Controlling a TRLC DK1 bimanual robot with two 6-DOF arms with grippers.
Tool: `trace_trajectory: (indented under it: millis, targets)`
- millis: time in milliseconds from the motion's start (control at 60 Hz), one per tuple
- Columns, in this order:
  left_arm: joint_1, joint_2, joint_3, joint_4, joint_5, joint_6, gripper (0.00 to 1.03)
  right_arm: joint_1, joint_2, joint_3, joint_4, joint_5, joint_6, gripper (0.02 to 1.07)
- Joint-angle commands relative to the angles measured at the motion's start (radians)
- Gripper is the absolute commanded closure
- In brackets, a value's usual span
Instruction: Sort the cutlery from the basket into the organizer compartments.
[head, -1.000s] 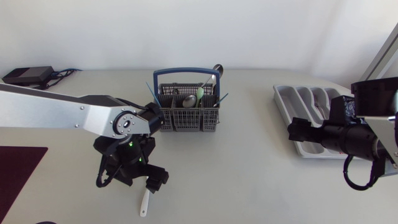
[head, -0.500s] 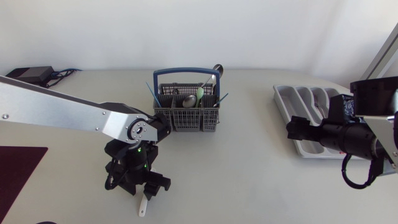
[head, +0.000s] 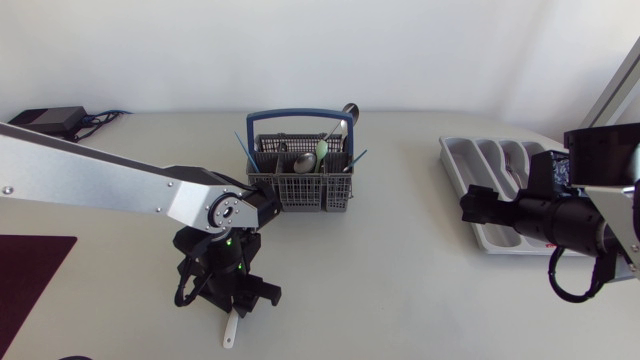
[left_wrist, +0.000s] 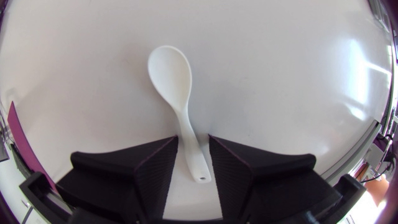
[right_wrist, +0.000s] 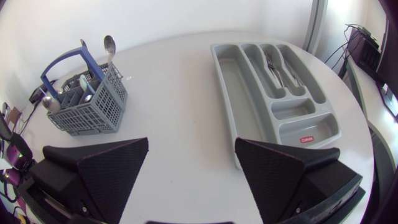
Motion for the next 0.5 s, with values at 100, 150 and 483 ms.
trace_trajectory:
  millis: [100, 150, 483]
  targets:
    - [-0.008, 0.065, -0.018, 0.022, -0.007, 0.006, 0.75, 0.007, 0.005, -0.027, 0.018, 0.006, 0.017, 0.07]
    - [-0.01, 0.072, -0.01, 0.019, -0.007, 0.009, 0.79, 0.007, 0.003, -0.027, 0.018, 0.006, 0.015, 0.07]
    - [0.027, 0.068, -0.008, 0.042, -0.02, 0.015, 0.89, 0.007, 0.0, -0.035, 0.025, 0.007, 0.01, 0.07]
